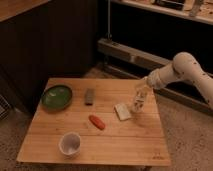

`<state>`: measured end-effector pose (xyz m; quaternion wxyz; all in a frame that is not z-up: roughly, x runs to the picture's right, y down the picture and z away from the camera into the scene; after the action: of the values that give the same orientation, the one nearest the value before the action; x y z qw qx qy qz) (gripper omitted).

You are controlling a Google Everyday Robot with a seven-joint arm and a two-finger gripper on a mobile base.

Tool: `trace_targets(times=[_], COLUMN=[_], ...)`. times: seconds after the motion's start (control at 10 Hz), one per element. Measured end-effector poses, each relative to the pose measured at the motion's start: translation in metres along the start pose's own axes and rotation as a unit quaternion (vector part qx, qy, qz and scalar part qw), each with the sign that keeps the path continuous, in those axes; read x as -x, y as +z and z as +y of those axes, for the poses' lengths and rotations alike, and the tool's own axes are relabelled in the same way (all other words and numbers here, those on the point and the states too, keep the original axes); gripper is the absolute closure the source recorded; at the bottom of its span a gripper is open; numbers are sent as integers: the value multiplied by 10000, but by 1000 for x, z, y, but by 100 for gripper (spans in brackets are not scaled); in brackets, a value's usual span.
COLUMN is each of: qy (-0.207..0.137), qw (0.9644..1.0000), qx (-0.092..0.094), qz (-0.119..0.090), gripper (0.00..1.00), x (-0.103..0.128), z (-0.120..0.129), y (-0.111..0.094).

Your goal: Stand the bottle upright

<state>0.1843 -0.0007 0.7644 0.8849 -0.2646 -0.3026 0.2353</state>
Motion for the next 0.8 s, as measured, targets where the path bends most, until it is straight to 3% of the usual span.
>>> trace_targets(times=[0.3, 0.5, 0.6, 0.8], qy=[-316, -380, -246, -220], qw=[9991, 9985, 9994, 9995], qx=[45, 54, 37, 52], qz=[285, 397, 257, 218], gripper=[86, 73, 60, 54], x=[0, -2, 1, 0], z=[4, 4, 2, 4], y=[8, 9, 5, 3])
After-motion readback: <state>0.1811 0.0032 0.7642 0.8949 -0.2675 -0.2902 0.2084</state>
